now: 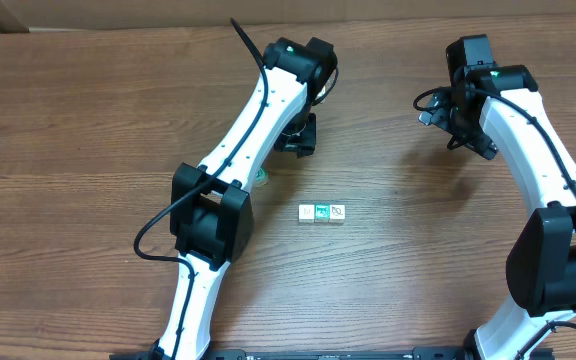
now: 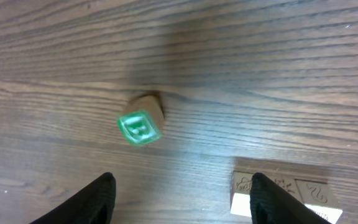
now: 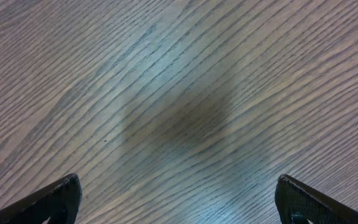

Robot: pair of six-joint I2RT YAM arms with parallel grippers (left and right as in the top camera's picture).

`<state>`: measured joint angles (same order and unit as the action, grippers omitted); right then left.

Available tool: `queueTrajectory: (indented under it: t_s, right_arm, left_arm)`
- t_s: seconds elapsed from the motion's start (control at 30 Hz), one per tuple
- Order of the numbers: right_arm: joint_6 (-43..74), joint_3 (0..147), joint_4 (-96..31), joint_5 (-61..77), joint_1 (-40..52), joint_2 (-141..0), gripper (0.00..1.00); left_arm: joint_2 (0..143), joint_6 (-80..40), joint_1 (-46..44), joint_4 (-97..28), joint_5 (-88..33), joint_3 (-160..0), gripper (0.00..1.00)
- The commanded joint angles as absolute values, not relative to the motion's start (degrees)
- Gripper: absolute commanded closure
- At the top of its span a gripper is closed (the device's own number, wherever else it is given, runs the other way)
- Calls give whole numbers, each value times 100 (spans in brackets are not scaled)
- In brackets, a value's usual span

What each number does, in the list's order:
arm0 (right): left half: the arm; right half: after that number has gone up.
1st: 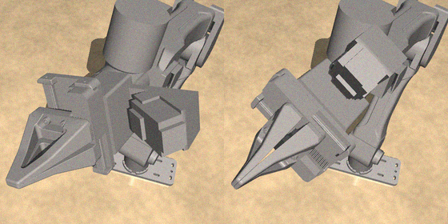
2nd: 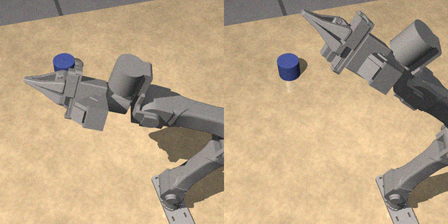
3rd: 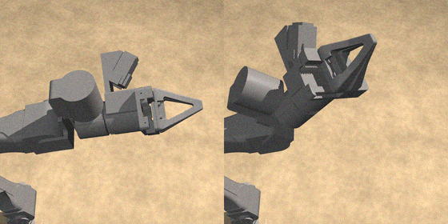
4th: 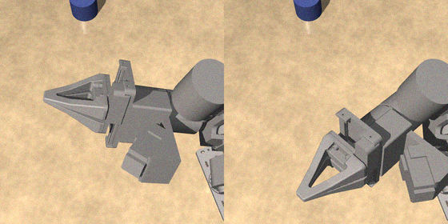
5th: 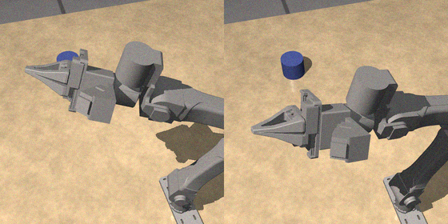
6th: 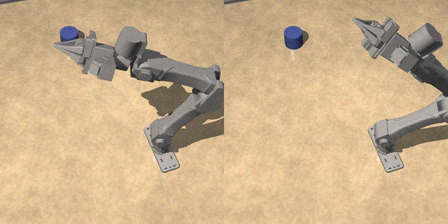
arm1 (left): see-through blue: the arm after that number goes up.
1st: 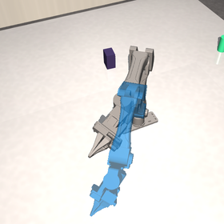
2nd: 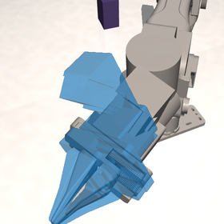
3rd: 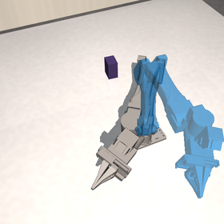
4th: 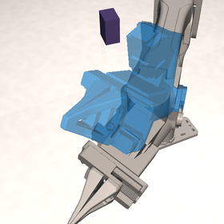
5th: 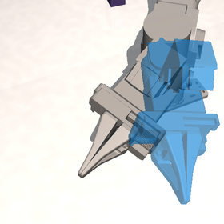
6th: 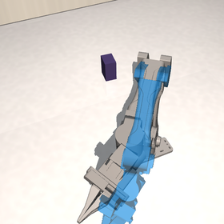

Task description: Flip 5 blocks

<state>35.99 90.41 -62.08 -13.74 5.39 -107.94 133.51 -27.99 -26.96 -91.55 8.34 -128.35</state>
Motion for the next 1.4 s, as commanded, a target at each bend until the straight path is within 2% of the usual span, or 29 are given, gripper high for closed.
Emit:
queueTrajectory:
  t_s: [0.0,0.37,0.63,1.37]
  right_arm:
    - [3601,9072,-6178,-1402,550,-10663,0]
    - [3601,9072,-6178,-1402,550,-10663,0]
    - [3601,9072,-6178,-1402,550,-10663,0]
    - [3601,9072,-6178,-1402,550,-10663,0]
  left_arm:
    - [13235,-2661,-2504,-9306,733,-12875,40]
    - [12241,-2744,-2257,-9684,742,-12862,39]
    - [12202,-3131,-2204,-9677,788,-12385,38]
    - [12191,-3168,-1789,-8042,740,-10200,38]
